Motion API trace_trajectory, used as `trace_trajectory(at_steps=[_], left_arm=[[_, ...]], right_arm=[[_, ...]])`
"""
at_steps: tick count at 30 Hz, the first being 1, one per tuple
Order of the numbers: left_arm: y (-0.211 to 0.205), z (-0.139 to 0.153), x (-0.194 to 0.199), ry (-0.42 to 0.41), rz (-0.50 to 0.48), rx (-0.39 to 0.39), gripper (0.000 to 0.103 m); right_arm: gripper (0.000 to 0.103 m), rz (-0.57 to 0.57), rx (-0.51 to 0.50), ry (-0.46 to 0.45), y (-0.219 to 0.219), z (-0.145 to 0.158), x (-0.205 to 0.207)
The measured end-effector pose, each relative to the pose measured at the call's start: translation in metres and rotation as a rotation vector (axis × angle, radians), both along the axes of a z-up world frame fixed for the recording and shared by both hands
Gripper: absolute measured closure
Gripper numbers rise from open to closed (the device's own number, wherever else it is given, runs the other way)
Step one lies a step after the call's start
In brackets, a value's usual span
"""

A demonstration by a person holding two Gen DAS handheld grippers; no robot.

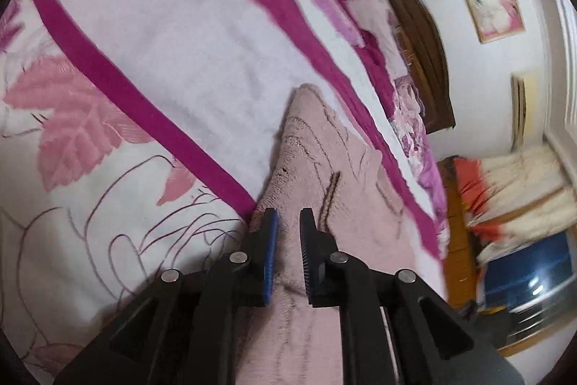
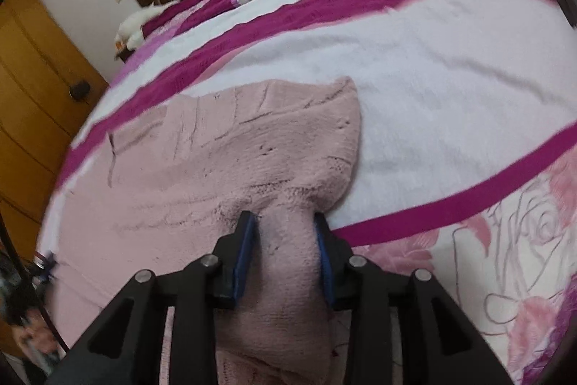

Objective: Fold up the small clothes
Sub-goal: 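Fold the hem toward the collar with the left gripper while the right gripper grasps the hem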

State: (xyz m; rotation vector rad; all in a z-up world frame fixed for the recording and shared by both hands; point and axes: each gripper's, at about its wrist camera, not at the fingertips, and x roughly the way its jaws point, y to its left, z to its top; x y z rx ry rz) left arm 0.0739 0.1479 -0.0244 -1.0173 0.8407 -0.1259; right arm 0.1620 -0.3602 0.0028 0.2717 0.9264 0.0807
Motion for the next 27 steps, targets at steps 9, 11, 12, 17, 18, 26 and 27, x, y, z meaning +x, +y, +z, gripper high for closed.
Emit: trace_trajectory(at_steps=[9,11,12,17,18,26,27], left_arm=[[-0.042,0.026,0.003,-0.045,-0.219,0.370,0.091],[-0.047,0.028,0.002,-0.044,-0.235,0.415,0.091],[-0.046,0.029,0.002,-0.029,-0.230,0.405,0.091],[-0.027,0.047,-0.026,0.045,-0.160,0.277,0.087],[-0.024,0.051,-0.038,0.041,-0.144,0.269,0.085],[-0.002,0.053,-0.191,0.034,0.017,0.234,0.075],[-0.004,0.054,-0.200,0.033,0.019,0.239,0.075]], right_arm=[[0.065,-0.036,-0.170,-0.154,0.023,0.037,-0.033],[0.063,0.004,-0.237,-0.163,0.033,0.039,-0.042],[0.062,0.021,-0.258,-0.149,0.037,0.037,-0.044],[0.062,0.038,0.028,-0.056,0.033,0.036,-0.036],[0.062,0.042,0.104,-0.056,0.031,0.040,-0.037],[0.056,0.099,0.140,-0.075,0.015,0.070,-0.140],[0.053,0.086,0.096,-0.082,0.011,0.069,-0.159]])
